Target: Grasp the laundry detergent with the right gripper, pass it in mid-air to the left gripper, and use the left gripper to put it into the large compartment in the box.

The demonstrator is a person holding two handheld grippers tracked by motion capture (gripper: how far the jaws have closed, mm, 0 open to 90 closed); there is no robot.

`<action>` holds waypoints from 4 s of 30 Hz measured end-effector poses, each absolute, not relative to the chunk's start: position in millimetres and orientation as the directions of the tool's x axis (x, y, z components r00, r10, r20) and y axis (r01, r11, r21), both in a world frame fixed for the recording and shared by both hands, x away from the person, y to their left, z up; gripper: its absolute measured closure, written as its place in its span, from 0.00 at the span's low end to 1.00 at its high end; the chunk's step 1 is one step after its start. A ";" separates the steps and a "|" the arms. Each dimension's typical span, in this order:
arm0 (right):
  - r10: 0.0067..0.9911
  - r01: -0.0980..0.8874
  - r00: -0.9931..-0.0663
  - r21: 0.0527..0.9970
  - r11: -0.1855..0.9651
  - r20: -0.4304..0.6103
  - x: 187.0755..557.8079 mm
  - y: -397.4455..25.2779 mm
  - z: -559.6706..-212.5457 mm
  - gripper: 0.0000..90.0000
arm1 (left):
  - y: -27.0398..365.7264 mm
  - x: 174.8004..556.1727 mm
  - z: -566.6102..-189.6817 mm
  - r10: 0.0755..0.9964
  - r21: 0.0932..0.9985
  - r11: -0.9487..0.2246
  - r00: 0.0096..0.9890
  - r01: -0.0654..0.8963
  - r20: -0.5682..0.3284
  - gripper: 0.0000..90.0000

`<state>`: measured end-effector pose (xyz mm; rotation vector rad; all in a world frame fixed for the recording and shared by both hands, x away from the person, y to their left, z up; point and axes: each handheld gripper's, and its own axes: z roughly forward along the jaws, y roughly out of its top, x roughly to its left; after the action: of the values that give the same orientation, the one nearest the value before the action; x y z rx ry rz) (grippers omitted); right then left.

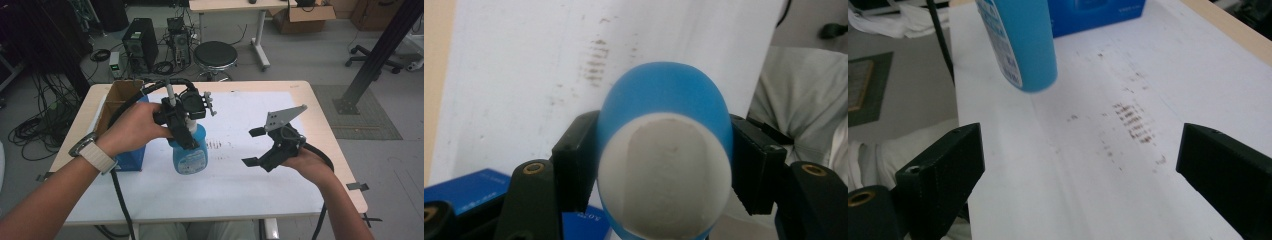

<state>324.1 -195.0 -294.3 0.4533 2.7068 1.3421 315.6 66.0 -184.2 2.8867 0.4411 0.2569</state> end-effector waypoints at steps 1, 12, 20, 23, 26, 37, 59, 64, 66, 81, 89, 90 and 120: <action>0.310 0.228 -0.950 0.782 0.580 0.047 324.4 -197.8 -291.9 0.05 | 66.5 316.9 -182.0 0.325 0.219 -0.932 0.934 0.290 0.148 0.42; 0.383 0.294 -0.924 0.638 0.712 -0.001 326.5 -221.8 -278.3 0.06 | 79.4 330.9 -160.3 0.493 0.245 -0.860 0.852 0.448 0.172 0.42; 0.400 0.320 -0.916 0.542 0.777 -0.032 322.5 -231.8 -274.4 0.06 | 90.6 342.0 -145.2 0.604 0.284 -0.787 0.777 0.547 0.178 0.42; 0.408 0.333 -0.912 0.500 0.800 -0.045 322.8 -236.4 -274.9 0.06 | 94.4 345.3 -140.1 0.640 0.290 -0.761 0.745 0.580 0.188 0.42; 0.417 0.349 -0.908 0.473 0.809 -0.043 323.0 -241.8 -275.3 0.07 | 98.0 348.0 -135.4 0.669 0.294 -0.737 0.716 0.608 0.197 0.42; 0.442 0.377 -0.896 0.446 0.811 -0.045 323.6 -260.1 -275.3 0.07 | 118.3 358.5 -114.4 0.781 0.320 -0.622 0.594 0.715 0.191 0.42; 0.431 0.386 -0.899 0.332 0.861 -0.073 328.5 -275.5 -274.3 0.07 | 180.0 357.4 -75.9 0.927 0.356 -0.375 0.337 0.856 0.167 0.42; 0.423 0.380 -0.902 0.310 0.871 -0.083 330.7 -275.9 -273.0 0.07 | 192.8 359.9 -73.7 0.942 0.356 -0.334 0.296 0.872 0.158 0.43; 0.425 0.383 -0.901 0.308 0.871 -0.083 331.4 -276.4 -272.0 0.07 | 197.8 360.9 -72.6 0.948 0.354 -0.315 0.276 0.880 0.156 0.43; 0.422 0.388 -0.903 0.272 0.881 -0.077 336.1 -280.6 -275.5 0.07 | 234.3 373.9 -78.4 0.987 0.378 -0.128 0.082 0.917 0.136 0.43; 0.412 0.376 -0.907 0.273 0.885 -0.085 338.4 -277.3 -277.6 0.07 | 245.2 380.4 -96.5 0.992 0.391 -0.086 0.042 0.916 0.120 0.43; 0.414 0.377 -0.906 0.274 0.885 -0.087 338.9 -276.4 -277.1 0.07 | 246.1 381.3 -99.2 0.992 0.392 -0.087 0.042 0.916 0.121 0.43; 0.447 0.418 -0.892 0.258 0.871 -0.064 340.0 -281.8 -293.0 0.07 | 253.6 405.4 -220.4 0.990 0.358 -0.101 0.058 0.928 0.129 0.43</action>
<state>340.0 -281.8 -293.0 0.6775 2.9206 0.3622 405.4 253.6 -220.4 2.1465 1.9766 0.5112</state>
